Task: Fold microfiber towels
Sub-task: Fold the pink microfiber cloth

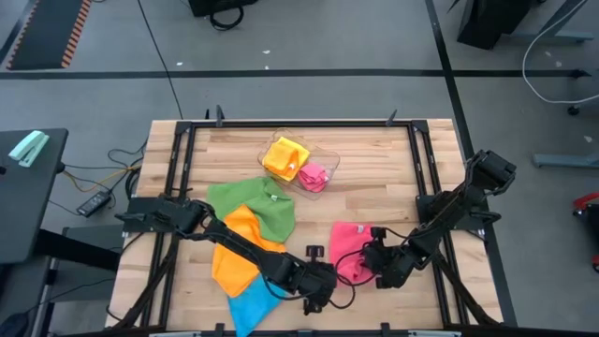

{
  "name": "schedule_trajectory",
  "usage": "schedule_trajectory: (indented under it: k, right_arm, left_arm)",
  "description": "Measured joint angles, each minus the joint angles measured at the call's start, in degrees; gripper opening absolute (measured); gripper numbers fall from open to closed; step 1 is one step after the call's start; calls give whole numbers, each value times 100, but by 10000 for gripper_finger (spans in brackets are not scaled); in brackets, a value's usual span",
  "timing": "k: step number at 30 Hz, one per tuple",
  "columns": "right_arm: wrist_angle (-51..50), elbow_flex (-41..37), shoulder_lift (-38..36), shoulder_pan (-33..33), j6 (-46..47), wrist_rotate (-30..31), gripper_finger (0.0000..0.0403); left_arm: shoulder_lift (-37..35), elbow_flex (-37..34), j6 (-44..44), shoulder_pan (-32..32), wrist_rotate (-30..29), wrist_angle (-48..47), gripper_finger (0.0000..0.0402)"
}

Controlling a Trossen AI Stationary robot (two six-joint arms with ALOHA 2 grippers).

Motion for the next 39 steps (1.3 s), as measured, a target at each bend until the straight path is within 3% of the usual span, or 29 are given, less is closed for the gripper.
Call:
schedule_trajectory:
  k: [9, 14, 18, 24, 35, 39]
  right_arm:
    - [-39, 11, -2, 0, 54, 45, 172]
    - [-17, 13, -4, 0, 72, 61, 172]
    - [-13, 13, -4, 0, 72, 63, 172]
    - [0, 13, -4, 0, 74, 66, 172]
    - [37, 13, -4, 0, 70, 71, 172]
    - [33, 13, -7, 0, 70, 76, 172]
  left_arm:
    - [61, 9, 164, 24, -20, 1051, 210]
    - [392, -8, 163, 15, -586, 1251, 241]
    - [508, 7, 19, -93, -1226, 1610, 243]
    - [576, 0, 177, -293, -1643, 2145, 233]
    - [860, 3, 164, -174, -1952, 2407, 230]
    - [899, -4, 367, -139, -2070, 2437, 205]
